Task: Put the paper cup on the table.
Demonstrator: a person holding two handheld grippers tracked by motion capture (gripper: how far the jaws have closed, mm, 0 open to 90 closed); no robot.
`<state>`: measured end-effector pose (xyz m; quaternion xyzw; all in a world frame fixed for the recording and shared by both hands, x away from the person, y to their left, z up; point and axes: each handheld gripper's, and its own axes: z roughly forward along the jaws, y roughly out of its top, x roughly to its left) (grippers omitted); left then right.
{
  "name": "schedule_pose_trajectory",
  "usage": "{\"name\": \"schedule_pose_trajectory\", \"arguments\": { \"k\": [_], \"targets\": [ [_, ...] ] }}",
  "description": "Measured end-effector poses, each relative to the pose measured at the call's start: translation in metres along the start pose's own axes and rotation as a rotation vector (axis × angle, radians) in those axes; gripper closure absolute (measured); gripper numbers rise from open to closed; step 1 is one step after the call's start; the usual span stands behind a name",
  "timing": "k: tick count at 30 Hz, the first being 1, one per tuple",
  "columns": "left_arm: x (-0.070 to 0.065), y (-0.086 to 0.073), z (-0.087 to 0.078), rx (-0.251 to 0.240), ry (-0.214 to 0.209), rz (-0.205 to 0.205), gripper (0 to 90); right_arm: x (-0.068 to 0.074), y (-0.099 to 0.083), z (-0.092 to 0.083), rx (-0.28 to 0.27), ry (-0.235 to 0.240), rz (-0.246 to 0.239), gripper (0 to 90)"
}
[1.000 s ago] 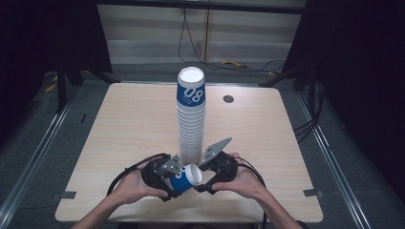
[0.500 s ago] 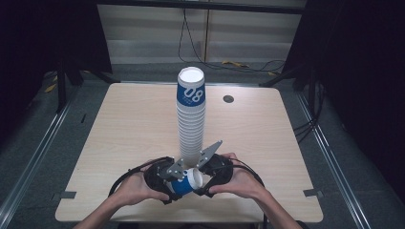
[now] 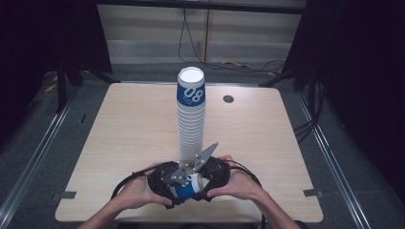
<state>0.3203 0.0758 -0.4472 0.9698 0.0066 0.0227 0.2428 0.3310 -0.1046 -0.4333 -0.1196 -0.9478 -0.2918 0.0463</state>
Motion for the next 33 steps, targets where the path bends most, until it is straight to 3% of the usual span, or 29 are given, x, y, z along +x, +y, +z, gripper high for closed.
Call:
{"name": "schedule_pose_trajectory", "arguments": {
  "k": [10,11,16,17,19,20,25,27,33],
  "targets": [
    [0.001,-0.001,-0.001,0.000,0.004,0.020,21.7,0.003,0.001,0.000,-0.017,0.005,-0.011,28.4],
    [-0.002,-0.001,0.001,-0.041,0.008,-0.018,21.7,0.002,0.001,0.000,-0.021,0.008,-0.010,28.6],
    [-0.003,-0.001,0.000,-0.046,0.022,-0.002,21.0,0.003,0.000,-0.002,-0.024,0.004,-0.015,29.1],
    [0.000,-0.001,-0.002,-0.029,0.014,0.030,20.6,0.003,0.000,-0.003,-0.021,0.004,-0.017,29.1],
    [-0.002,-0.004,0.000,-0.098,0.010,-0.024,19.5,0.002,0.000,-0.004,-0.027,0.008,-0.011,28.9],
    [0.001,-0.006,-0.002,-0.094,0.001,-0.008,19.2,0.002,0.000,-0.004,-0.028,0.008,-0.002,28.9],
    [0.007,-0.011,-0.007,-0.155,-0.013,-0.029,17.2,0.002,0.000,-0.005,-0.029,0.001,-0.004,28.9],
    [0.007,-0.012,-0.010,-0.158,-0.018,-0.033,16.4,0.001,0.000,-0.005,-0.028,0.002,-0.001,28.9],
    [0.006,-0.013,-0.015,-0.180,0.006,-0.033,15.8,0.001,-0.002,-0.008,-0.031,-0.010,0.003,28.9]
  ]
}}
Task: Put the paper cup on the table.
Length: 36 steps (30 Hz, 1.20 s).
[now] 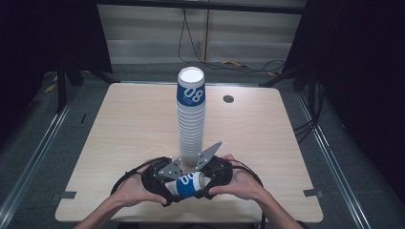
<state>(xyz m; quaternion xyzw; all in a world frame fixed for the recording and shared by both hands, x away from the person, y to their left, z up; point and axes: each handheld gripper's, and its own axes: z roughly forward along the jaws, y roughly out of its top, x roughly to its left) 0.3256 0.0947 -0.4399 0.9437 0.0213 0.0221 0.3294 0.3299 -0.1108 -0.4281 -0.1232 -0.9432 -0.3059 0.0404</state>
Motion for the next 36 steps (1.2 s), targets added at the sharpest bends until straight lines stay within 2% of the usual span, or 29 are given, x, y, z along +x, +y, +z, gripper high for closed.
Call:
{"name": "schedule_pose_trajectory", "arguments": {
  "k": [4,9,10,12,15,19,22,25,28,30,32,34,36],
  "targets": [
    [0.002,-0.001,-0.004,-0.058,-0.001,-0.026,16.3,0.000,-0.002,-0.001,-0.002,-0.020,0.000,28.9],
    [0.006,-0.005,-0.015,-0.149,0.019,-0.044,16.0,-0.002,-0.007,-0.005,0.001,-0.034,0.021,28.9],
    [0.006,-0.005,-0.015,-0.149,0.019,-0.044,16.0,-0.002,-0.007,-0.005,0.001,-0.034,0.021,28.9],
    [0.008,-0.009,-0.021,-0.181,0.021,-0.077,16.0,-0.005,-0.011,-0.006,0.002,-0.050,0.054,28.9],
    [0.009,-0.015,-0.023,-0.204,0.022,-0.109,15.9,-0.007,-0.015,-0.007,-0.006,-0.056,0.078,28.9],
    [0.012,-0.024,-0.025,-0.286,0.036,-0.176,15.7,-0.008,-0.020,-0.012,-0.029,-0.055,0.102,28.9],
    [0.015,-0.028,-0.026,-0.334,0.045,-0.189,15.6,-0.010,-0.022,-0.013,-0.052,-0.054,0.115,28.9],
    [0.015,-0.031,-0.027,-0.390,0.030,-0.204,15.6,-0.012,-0.025,-0.013,-0.078,-0.057,0.125,28.8],
    [0.015,-0.033,-0.024,-0.397,0.003,-0.214,15.6,-0.014,-0.029,-0.014,-0.109,-0.057,0.145,28.8],
    [0.015,-0.033,-0.022,-0.405,0.014,-0.220,15.6,-0.016,-0.032,-0.016,-0.124,-0.073,0.148,28.7],
    [0.014,-0.033,-0.021,-0.412,0.032,-0.232,15.6,-0.018,-0.035,-0.018,-0.153,-0.063,0.166,28.7],
    [0.014,-0.034,-0.019,-0.430,0.033,-0.247,15.6,-0.020,-0.037,-0.021,-0.171,-0.077,0.173,28.7],
    [0.014,-0.035,-0.019,-0.440,0.038,-0.264,15.6,-0.021,-0.040,-0.024,-0.200,-0.062,0.184,28.7]
  ]
}}
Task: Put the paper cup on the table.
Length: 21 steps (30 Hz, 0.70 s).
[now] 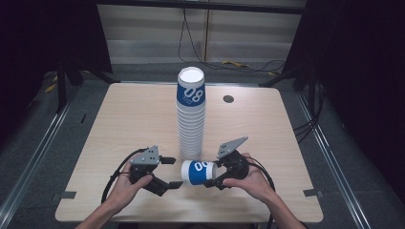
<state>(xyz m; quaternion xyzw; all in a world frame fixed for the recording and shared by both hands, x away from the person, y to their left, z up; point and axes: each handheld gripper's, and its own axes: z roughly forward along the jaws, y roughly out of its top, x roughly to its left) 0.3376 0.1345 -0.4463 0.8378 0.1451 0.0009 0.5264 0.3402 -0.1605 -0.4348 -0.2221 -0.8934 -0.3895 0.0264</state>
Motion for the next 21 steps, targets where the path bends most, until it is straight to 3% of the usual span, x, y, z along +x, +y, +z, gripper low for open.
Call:
{"name": "schedule_pose_trajectory", "arguments": {
  "k": [3,6,10,14,18,21],
  "targets": [
    [0.001,-0.001,-0.003,-0.015,0.003,-0.024,15.6,-0.001,-0.003,-0.003,-0.022,0.010,0.006,28.8],
    [0.001,-0.002,-0.005,-0.019,-0.021,-0.040,15.6,-0.001,-0.007,-0.004,-0.049,0.046,0.031,28.7],
    [0.001,0.000,-0.005,-0.035,-0.036,-0.072,15.6,-0.001,-0.010,-0.005,-0.095,0.054,0.028,28.8],
    [0.002,0.000,-0.012,-0.069,-0.030,-0.069,15.6,-0.001,-0.013,-0.005,-0.137,0.061,0.030,28.8],
    [0.003,-0.002,-0.013,-0.070,-0.029,-0.083,15.6,-0.002,-0.015,-0.005,-0.171,0.077,0.052,28.8],
    [0.001,-0.001,-0.015,-0.082,-0.011,-0.063,15.6,-0.003,-0.015,-0.007,-0.219,0.096,0.059,28.8]
  ]
}}
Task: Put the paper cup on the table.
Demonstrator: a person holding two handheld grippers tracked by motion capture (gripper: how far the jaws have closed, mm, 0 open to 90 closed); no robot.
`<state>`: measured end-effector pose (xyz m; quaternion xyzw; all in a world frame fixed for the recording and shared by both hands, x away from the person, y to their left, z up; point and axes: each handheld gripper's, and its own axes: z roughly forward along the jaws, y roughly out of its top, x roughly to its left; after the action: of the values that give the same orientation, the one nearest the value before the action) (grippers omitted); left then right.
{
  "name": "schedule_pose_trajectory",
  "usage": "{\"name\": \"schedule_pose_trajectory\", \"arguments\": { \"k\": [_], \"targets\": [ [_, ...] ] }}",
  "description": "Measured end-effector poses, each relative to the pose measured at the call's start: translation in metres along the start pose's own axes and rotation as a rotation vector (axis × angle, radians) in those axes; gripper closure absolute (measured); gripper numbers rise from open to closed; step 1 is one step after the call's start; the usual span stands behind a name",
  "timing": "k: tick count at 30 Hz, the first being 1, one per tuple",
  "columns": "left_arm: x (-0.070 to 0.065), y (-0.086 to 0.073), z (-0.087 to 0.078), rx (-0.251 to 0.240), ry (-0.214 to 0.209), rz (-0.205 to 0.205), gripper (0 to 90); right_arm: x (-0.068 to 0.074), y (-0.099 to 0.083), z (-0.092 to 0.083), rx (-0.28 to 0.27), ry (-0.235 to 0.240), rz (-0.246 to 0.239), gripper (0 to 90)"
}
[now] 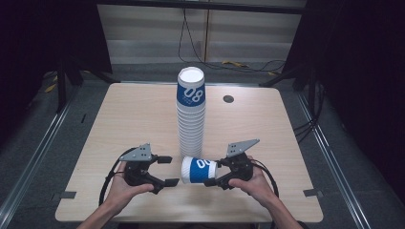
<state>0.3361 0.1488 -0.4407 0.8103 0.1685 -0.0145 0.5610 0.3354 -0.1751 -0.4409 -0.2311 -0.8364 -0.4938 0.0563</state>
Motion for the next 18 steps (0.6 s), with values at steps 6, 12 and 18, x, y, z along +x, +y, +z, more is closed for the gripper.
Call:
{"name": "schedule_pose_trajectory", "arguments": {
  "k": [6,12,18],
  "targets": [
    [-0.0025,0.0015,-0.0017,-0.016,-0.017,0.013,15.6,-0.0012,-0.0019,0.0015,-0.064,0.010,-0.021,28.8],
    [-0.0035,0.0029,-0.0010,-0.045,-0.013,0.005,15.7,0.0011,-0.0019,0.0045,-0.109,0.025,-0.044,28.8],
    [-0.0026,0.0057,-0.0011,-0.077,0.007,-0.013,16.0,-0.0013,-0.0056,0.0061,-0.152,-0.008,-0.030,28.8]
  ]
}}
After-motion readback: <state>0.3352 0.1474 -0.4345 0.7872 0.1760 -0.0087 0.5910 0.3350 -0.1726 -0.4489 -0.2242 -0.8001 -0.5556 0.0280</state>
